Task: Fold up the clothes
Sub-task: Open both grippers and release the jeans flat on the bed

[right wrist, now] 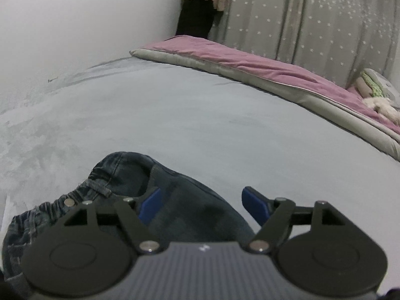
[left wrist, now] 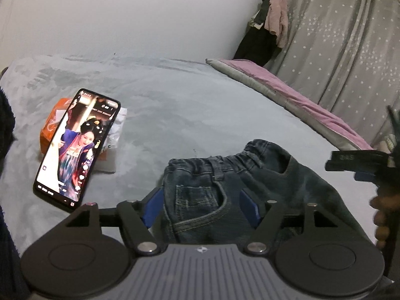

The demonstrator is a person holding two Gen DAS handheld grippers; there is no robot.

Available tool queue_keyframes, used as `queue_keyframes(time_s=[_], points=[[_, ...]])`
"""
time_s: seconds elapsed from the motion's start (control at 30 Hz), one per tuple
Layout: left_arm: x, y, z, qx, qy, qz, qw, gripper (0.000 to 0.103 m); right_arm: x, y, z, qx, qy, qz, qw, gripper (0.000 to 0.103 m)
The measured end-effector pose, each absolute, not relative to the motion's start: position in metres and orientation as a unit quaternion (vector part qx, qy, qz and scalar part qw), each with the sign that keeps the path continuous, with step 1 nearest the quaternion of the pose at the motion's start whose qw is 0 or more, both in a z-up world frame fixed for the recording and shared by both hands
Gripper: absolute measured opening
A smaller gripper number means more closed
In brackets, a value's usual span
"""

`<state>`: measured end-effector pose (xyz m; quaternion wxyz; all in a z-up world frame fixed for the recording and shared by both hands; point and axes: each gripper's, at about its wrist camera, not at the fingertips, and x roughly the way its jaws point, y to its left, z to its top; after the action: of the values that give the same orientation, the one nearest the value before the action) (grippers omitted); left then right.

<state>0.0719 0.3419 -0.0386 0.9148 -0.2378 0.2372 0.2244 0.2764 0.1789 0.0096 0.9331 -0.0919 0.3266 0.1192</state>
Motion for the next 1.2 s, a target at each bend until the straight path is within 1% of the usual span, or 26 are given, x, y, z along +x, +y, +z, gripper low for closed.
queue_keyframes(time_s=[0.27, 0.67, 0.87, 1.2], points=[[0.072, 0.317, -0.032, -0.224, 0.245, 0.193, 0.923, 0.068, 0.235, 0.126, 0.026, -0.069, 0.335, 0.097, 0.935, 0.077], [0.078, 0.282, -0.03, -0.21, 0.269, 0.141, 0.929, 0.07, 0.183, 0.053, 0.033, -0.04, 0.343, 0.071, 0.936, 0.08], [0.082, 0.259, -0.032, -0.196, 0.284, 0.104, 0.933, 0.071, 0.15, 0.017, 0.033, -0.019, 0.342, 0.057, 0.938, 0.081], [0.084, 0.223, -0.033, -0.17, 0.302, 0.052, 0.937, 0.071, 0.093, -0.041, 0.017, 0.028, 0.351, 0.017, 0.936, 0.083]])
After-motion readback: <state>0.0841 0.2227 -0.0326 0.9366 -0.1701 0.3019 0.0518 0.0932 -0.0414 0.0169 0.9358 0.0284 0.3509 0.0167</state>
